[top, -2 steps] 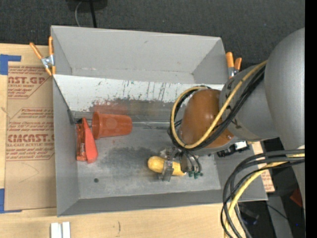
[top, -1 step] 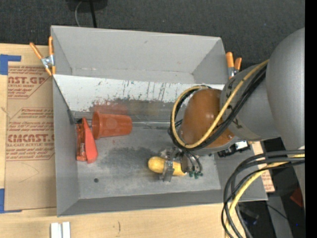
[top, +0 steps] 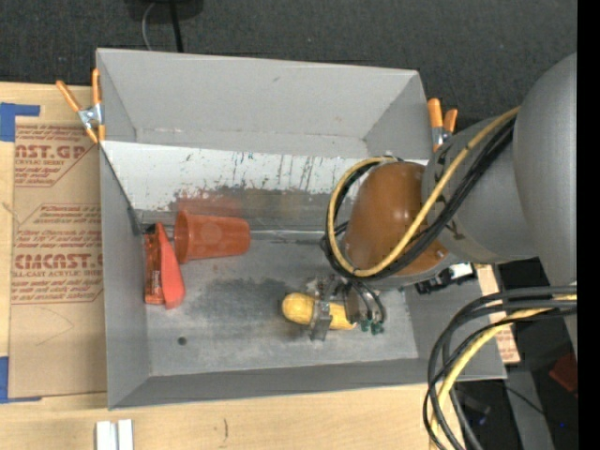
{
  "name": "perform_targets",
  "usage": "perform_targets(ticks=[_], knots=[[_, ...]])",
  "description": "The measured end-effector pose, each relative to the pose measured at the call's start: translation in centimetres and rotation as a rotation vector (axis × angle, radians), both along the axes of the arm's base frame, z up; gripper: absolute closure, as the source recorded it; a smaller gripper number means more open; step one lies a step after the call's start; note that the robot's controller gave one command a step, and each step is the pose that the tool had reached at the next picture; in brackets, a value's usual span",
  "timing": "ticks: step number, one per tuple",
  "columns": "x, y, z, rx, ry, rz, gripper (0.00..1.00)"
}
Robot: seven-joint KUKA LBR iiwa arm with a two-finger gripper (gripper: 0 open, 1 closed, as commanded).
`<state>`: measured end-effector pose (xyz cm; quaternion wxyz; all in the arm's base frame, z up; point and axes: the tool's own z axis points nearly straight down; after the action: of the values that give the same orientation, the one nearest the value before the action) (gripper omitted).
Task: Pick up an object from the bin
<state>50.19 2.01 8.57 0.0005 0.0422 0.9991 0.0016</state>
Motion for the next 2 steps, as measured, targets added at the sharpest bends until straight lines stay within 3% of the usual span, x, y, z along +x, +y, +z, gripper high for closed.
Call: perform_targets(ticks=[2], knots=[[-0.1, 0.0, 2.5, 0.000, 0.003, 0.001, 1.00]])
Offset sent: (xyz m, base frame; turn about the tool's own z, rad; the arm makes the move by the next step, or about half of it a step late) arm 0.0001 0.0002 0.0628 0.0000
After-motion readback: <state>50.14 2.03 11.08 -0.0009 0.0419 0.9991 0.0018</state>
